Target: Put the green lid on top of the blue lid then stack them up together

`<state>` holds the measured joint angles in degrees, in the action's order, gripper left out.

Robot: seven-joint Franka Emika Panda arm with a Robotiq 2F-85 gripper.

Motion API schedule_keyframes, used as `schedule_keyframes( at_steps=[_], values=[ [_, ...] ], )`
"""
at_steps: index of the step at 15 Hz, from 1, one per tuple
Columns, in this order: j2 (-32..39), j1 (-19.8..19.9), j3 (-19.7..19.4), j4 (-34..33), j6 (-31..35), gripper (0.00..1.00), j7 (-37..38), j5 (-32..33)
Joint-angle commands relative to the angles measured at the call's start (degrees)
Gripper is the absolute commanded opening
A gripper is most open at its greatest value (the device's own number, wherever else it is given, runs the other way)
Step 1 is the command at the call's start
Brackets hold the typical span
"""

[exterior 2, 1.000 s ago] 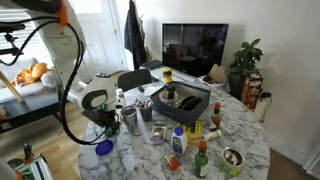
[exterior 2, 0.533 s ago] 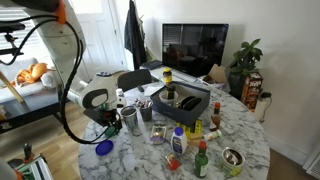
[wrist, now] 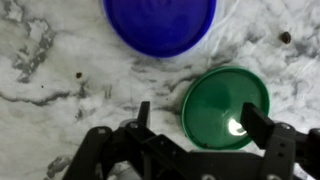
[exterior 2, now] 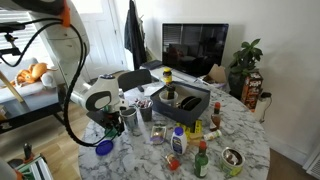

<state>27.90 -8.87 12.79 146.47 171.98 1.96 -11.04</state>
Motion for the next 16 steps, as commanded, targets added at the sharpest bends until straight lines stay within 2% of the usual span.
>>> schedule_keyframes(
  at_steps=[1,2,4,6,9,11,14,15,16],
  values=[
    [1.6,-0.8,-0.5,-1.0,0.5,0.79,1.5,1.9],
    [1.7,-0.8,-0.5,-1.1,0.4,0.7,1.5,1.9],
    [1.9,-0.8,-0.4,-1.1,0.4,0.66,1.3,2.1],
    [1.8,-0.8,-0.4,-1.1,0.2,0.46,1.3,2.2],
    [1.7,-0.9,-0.7,-1.1,-0.1,0.31,1.3,2.4],
    [1.7,-0.9,-0.7,-1.2,-0.2,0.34,1.3,2.5],
    [1.6,-0.8,-0.7,-1.1,-0.3,0.27,1.3,2.7],
    [1.6,-0.7,-0.7,-1.0,-0.4,0.29,1.3,2.7],
    [1.5,-0.7,-0.7,-1.0,-0.4,0.24,1.3,2.7]
  ],
)
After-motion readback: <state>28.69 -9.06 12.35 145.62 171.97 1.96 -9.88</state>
